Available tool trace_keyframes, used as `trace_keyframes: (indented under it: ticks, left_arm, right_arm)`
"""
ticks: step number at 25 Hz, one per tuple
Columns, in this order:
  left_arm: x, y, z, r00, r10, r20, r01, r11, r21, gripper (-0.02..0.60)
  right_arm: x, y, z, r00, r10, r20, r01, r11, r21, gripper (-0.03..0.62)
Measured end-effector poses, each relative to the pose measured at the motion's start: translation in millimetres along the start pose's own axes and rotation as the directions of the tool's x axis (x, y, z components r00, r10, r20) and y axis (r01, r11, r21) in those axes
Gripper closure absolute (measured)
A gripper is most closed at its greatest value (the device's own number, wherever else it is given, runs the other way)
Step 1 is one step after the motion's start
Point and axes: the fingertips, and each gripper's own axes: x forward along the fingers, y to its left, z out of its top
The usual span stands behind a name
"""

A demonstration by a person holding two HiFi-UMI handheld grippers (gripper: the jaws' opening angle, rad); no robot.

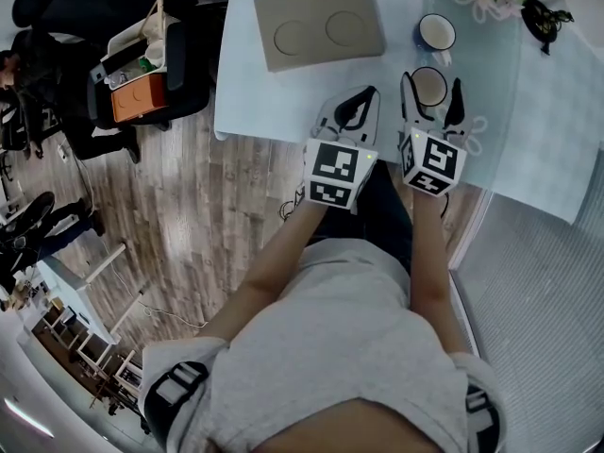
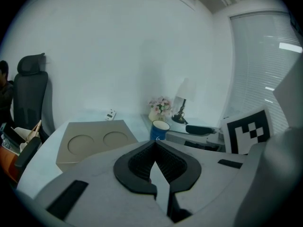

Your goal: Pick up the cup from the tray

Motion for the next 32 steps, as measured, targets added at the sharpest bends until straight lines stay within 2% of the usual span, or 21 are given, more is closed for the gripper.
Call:
trace_keyframes:
  ticks: [5,7,9,11,14,20,32]
  left_arm:
    - [-4,5,16,0.999,0.019,0.045,-0.018,1.000,-0.007,0.577]
    - [-6,7,25,0.997,0.029,0.066,-0.029,1.000,-0.006,0.577]
    - [-10,12,34,0.995,0.045,0.086,-0.045,0.999,-0.001,0.577]
    - [-15,19,41,0.992,0.065,0.107,-0.065,0.998,-0.001,0.577]
    - [-22,29,49,0.987,0.095,0.132,-0.095,0.995,-0.006,0.577]
    - [-31,44,63,0.976,0.132,0.171,-0.132,0.991,-0.009,0.577]
    - [-33,55,78,0.967,0.162,0.195,-0.163,0.987,-0.009,0.577]
  right_arm:
    - [-9,28,35,0.993,0.090,0.073,-0.091,0.996,0.010,0.252]
    - [-14,38,47,0.988,0.117,0.101,-0.119,0.993,0.019,0.283]
    - [-17,44,59,0.983,0.124,0.133,-0.132,0.990,0.049,0.511]
    - [-18,52,68,0.978,0.146,0.149,-0.159,0.984,0.078,0.565]
    - [-17,62,76,0.972,0.178,0.153,-0.193,0.977,0.090,0.583]
    - [-9,81,91,0.962,0.224,0.159,-0.235,0.970,0.055,0.586]
    - [-5,93,97,0.954,0.262,0.145,-0.268,0.963,0.029,0.588]
